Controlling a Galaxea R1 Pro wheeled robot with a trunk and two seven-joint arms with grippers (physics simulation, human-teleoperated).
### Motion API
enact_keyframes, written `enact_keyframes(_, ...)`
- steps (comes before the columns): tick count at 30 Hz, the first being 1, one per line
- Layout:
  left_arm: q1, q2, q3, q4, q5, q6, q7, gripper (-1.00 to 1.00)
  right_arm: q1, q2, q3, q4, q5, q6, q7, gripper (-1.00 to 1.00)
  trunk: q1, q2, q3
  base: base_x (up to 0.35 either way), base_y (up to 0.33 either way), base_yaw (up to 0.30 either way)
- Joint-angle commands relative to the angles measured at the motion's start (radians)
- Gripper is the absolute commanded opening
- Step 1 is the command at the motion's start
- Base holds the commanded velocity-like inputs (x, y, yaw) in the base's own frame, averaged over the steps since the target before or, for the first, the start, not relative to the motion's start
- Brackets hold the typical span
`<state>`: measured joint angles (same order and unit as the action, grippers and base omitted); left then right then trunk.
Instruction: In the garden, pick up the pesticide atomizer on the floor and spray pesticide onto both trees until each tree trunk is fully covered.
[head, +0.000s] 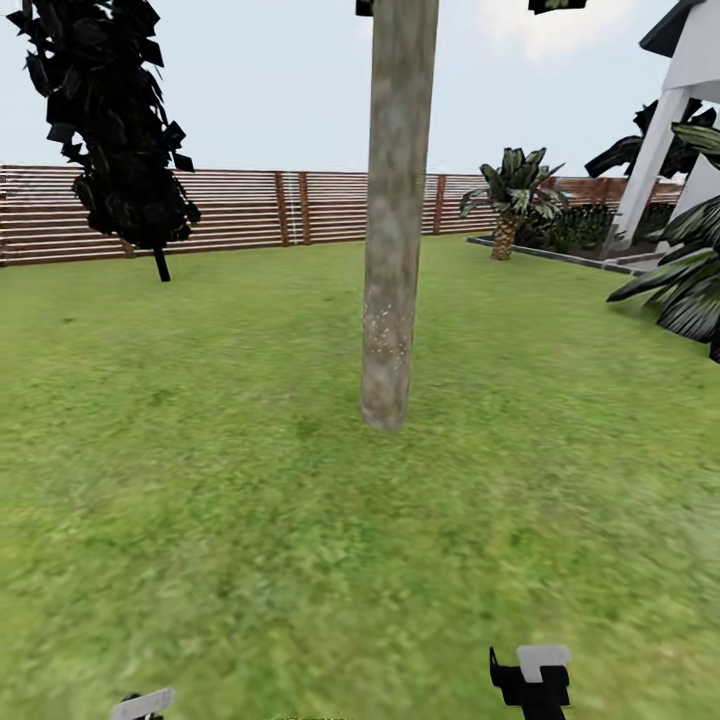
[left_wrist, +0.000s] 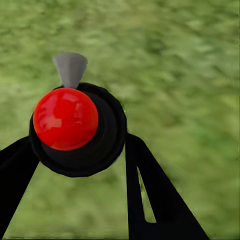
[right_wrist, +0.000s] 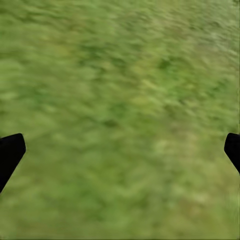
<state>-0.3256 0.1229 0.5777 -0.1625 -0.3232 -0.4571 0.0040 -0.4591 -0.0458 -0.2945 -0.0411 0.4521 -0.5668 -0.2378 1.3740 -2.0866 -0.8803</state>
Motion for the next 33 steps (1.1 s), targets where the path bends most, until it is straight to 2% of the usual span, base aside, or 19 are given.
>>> enact_keyframes(1, -0.001, 0.0, 0.008, 0.001, -0.01, -0.004, 0.001, -1.0, -0.001, 0.0, -0.005, 0.001, 0.011, -0.002, -0.006, 1.0, 0.0, 0.0, -0.001, 0.0, -0.001, 0.276)
enact_keyframes(33, -0.001, 0.0, 0.008, 0.001, -0.01, -0.005, -0.001, -1.0, 0.0, 0.0, -0.005, 0.003, 0.013, -0.002, -0.006, 1.0, 0.0, 0.0, -0.021, 0.0, 0.0, 0.276)
